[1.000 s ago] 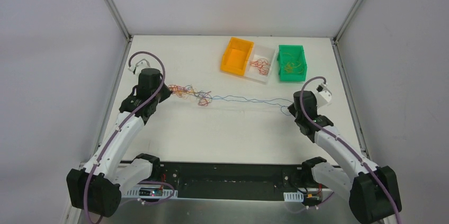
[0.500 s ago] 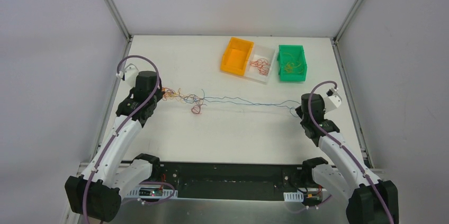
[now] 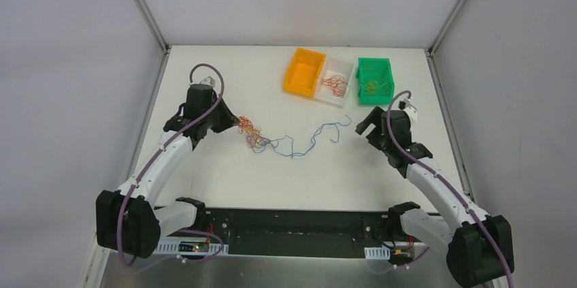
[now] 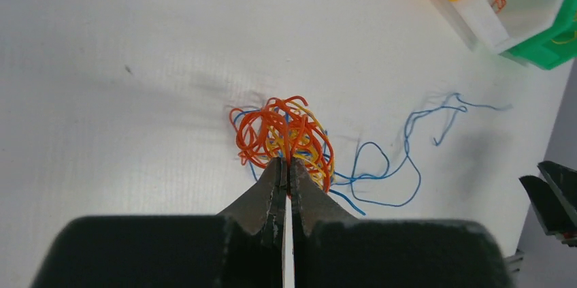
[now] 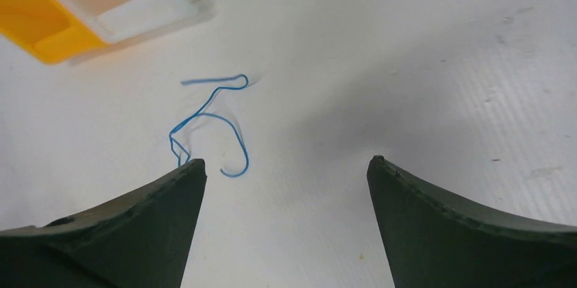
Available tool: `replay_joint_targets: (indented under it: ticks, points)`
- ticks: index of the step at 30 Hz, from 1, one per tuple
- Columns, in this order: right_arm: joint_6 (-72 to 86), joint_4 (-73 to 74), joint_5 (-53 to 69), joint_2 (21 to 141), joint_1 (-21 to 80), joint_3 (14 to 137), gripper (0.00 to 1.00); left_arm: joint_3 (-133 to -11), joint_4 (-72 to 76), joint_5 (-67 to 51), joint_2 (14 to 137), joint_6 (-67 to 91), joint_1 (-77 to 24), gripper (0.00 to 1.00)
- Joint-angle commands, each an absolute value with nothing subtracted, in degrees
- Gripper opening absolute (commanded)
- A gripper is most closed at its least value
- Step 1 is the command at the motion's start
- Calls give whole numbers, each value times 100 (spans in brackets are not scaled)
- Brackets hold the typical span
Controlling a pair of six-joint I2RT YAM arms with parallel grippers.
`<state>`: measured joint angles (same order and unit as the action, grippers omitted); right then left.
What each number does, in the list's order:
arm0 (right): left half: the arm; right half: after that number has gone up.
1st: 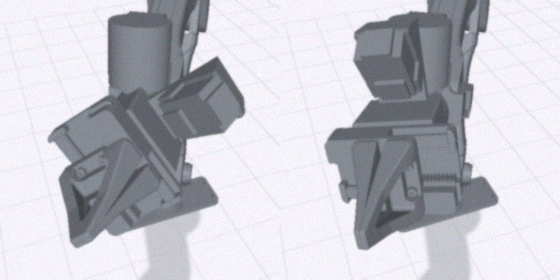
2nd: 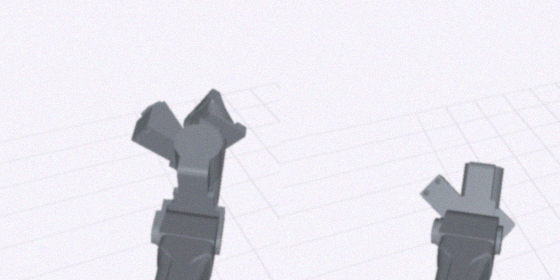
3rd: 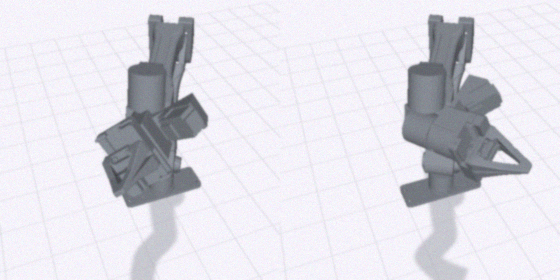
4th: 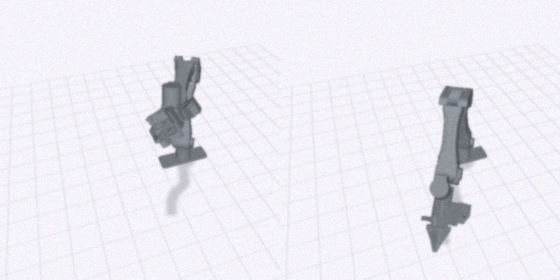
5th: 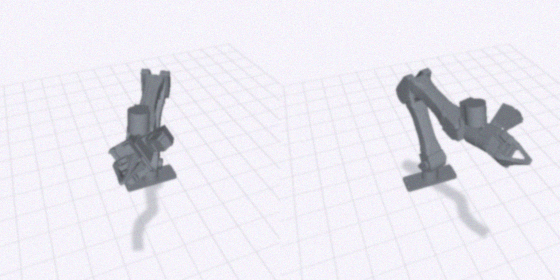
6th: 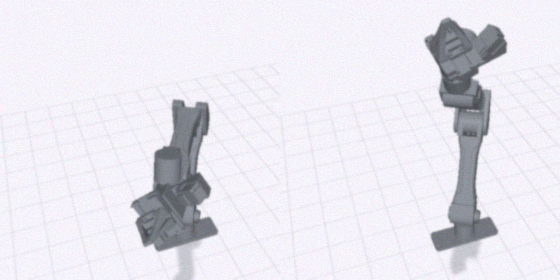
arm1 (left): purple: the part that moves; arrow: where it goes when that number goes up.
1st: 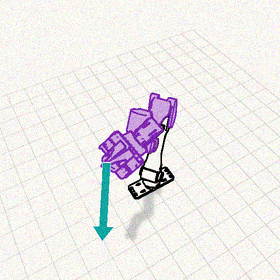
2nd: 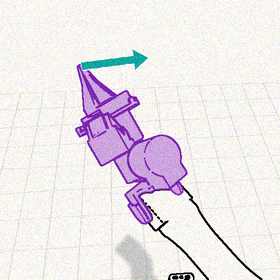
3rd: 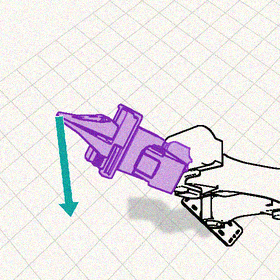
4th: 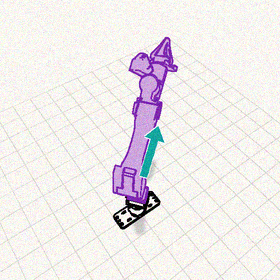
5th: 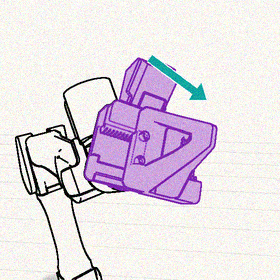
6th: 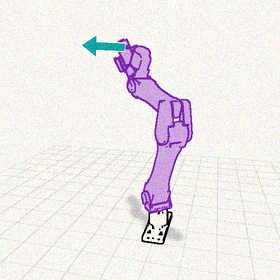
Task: Untangle the cables
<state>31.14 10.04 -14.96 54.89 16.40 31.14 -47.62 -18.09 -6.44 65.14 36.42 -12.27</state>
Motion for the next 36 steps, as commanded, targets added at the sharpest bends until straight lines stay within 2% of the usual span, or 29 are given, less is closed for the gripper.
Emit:
replay_joint_targets:
  ticks: [1,5,10,14,25,28,31,34,36]
  points:
    - [2256,998,-862,5904,2391,3820,92,-4662,-1196,-1496,6409,3534,-1191,0]
    - [1364,691,-616,6425,3402,4277,93,-4675,-1190,-1606,6400,3473,-1187,0]
    - [857,292,601,7257,3923,4846,99,-4660,-1193,-1620,6383,3445,-1182,0]
    - [289,376,857,7999,4382,5414,100,-4647,-1195,-1644,6351,3454,-1188,0]
    - [-995,271,1657,9612,4734,6652,99,-4711,-1194,-1605,6273,3489,-1180,0]
    - [-1033,242,1809,9866,4745,6730,96,-4727,-1195,-1607,6257,3472,-1178,0]
    - [-1025,232,1986,10024,4764,6688,87,-4725,-1217,-1572,6225,3450,-1178,0]
    - [-1015,210,1849,10112,4797,6619,85,-4726,-1234,-1533,6195,3426,-1178,0]
    - [-1012,185,1679,10148,4795,6613,77,-4737,-1242,-1504,6190,3412,-1178,0]
